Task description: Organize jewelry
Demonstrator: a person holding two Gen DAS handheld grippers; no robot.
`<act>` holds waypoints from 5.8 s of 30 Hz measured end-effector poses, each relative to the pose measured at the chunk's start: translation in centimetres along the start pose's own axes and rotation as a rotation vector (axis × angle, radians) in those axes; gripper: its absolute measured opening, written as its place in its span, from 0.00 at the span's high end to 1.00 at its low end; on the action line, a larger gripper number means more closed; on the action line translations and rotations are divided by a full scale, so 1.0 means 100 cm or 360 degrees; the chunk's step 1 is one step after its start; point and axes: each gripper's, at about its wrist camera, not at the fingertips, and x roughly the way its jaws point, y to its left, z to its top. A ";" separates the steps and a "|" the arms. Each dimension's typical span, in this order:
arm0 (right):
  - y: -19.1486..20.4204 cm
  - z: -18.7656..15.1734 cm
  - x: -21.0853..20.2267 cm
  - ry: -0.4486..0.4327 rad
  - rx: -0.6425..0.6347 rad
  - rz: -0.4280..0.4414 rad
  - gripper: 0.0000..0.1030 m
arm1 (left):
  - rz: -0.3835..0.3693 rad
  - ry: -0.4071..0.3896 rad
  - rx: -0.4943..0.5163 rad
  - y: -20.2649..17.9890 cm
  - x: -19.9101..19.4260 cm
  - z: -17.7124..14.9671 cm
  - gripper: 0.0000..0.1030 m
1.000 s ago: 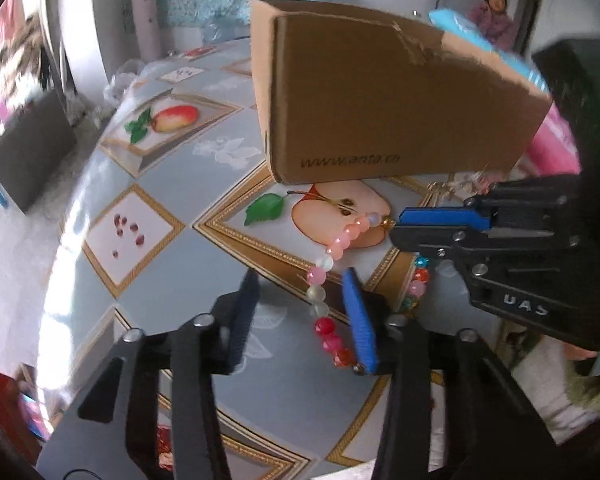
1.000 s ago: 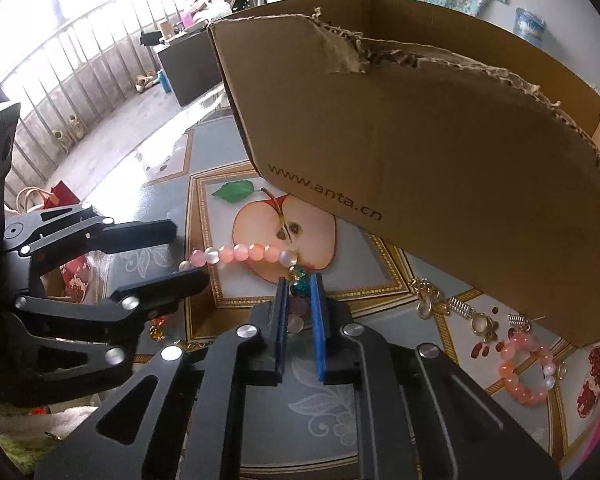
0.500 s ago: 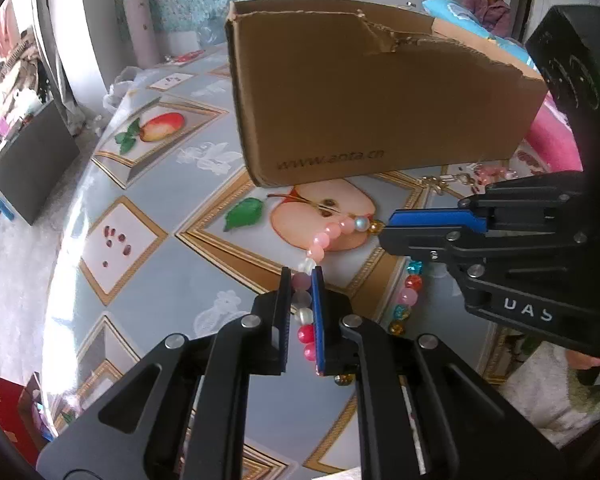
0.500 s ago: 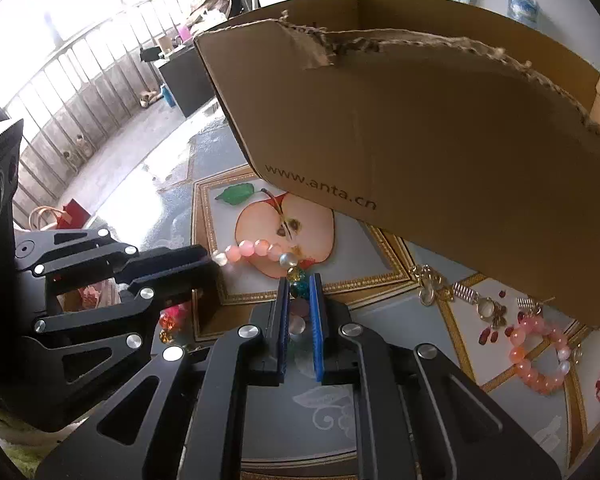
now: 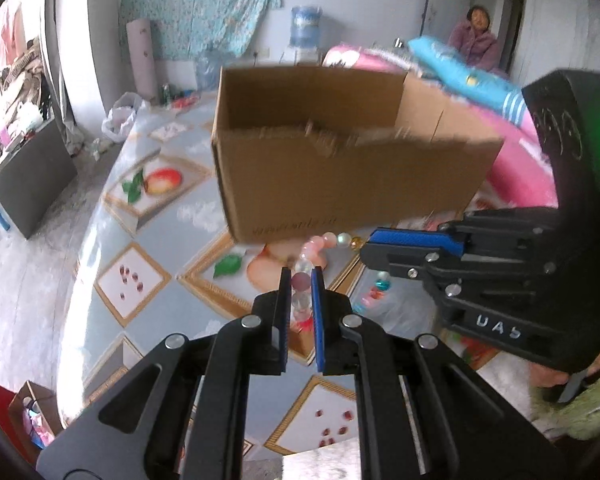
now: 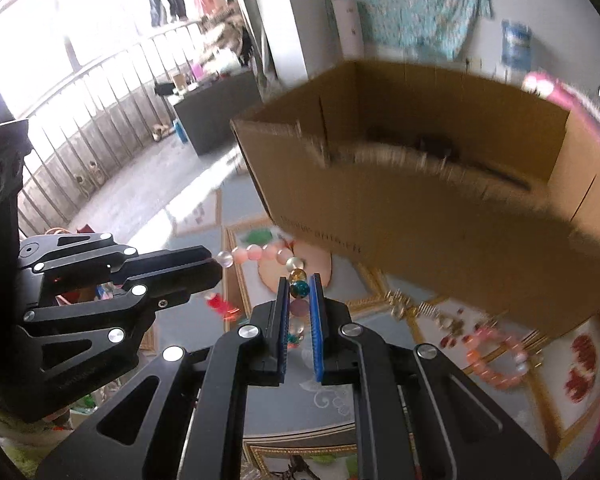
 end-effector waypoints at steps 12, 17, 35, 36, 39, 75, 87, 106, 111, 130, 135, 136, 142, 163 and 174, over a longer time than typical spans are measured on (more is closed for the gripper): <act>-0.015 0.065 -0.071 -0.0357 -0.0056 -0.0015 0.90 | -0.0097 -0.0376 0.0135 -0.017 -0.062 0.094 0.92; -0.043 0.112 -0.062 -0.0348 -0.0049 0.0008 0.90 | -0.0113 -0.0365 0.0159 -0.012 -0.046 0.143 0.92; -0.118 0.153 0.098 0.0544 0.0253 0.0267 0.90 | -0.0101 0.0306 0.0086 0.026 0.095 0.164 0.91; -0.118 0.152 0.104 0.0583 0.0254 0.0264 0.90 | -0.0084 0.0331 0.0093 0.027 0.098 0.161 0.91; -0.120 0.152 0.126 0.0694 0.0304 0.0262 0.90 | -0.0042 0.0398 0.0097 0.031 0.107 0.159 0.90; -0.131 -0.006 -0.045 0.0011 0.0421 -0.0199 0.88 | -0.0480 -0.0007 -0.0010 -0.010 0.029 0.013 0.33; -0.132 -0.013 -0.051 -0.0073 0.0243 -0.0281 0.77 | -0.0510 0.0014 -0.0071 -0.006 0.057 0.011 0.32; -0.094 -0.043 0.004 0.0247 -0.0152 -0.0291 0.90 | -0.0562 0.0091 0.0076 -0.032 0.060 -0.007 0.32; -0.107 -0.025 -0.031 0.0083 0.0015 -0.0177 0.90 | -0.0551 0.0102 0.0079 -0.029 0.057 -0.009 0.32; 0.005 0.030 0.052 0.0125 -0.0097 0.0442 0.90 | -0.0394 0.0185 -0.0043 0.011 0.019 -0.047 0.31; -0.019 0.023 0.064 0.0214 0.0036 0.0326 0.88 | -0.0391 0.0153 -0.0090 0.018 0.016 -0.047 0.32; -0.026 0.020 0.057 0.0200 0.0066 0.0318 0.87 | -0.0397 0.0145 -0.0097 0.018 0.017 -0.046 0.32; -0.080 0.008 0.010 0.0062 0.0285 0.0173 0.85 | -0.0458 0.0088 -0.0104 0.017 0.024 -0.034 0.32; -0.135 -0.028 -0.019 -0.0040 0.0380 -0.0062 0.85 | -0.0327 0.0140 0.0183 -0.051 0.091 0.009 0.78; -0.151 -0.040 -0.016 -0.0039 0.0474 -0.0007 0.85 | -0.0468 0.0228 0.0106 -0.053 0.115 0.019 0.78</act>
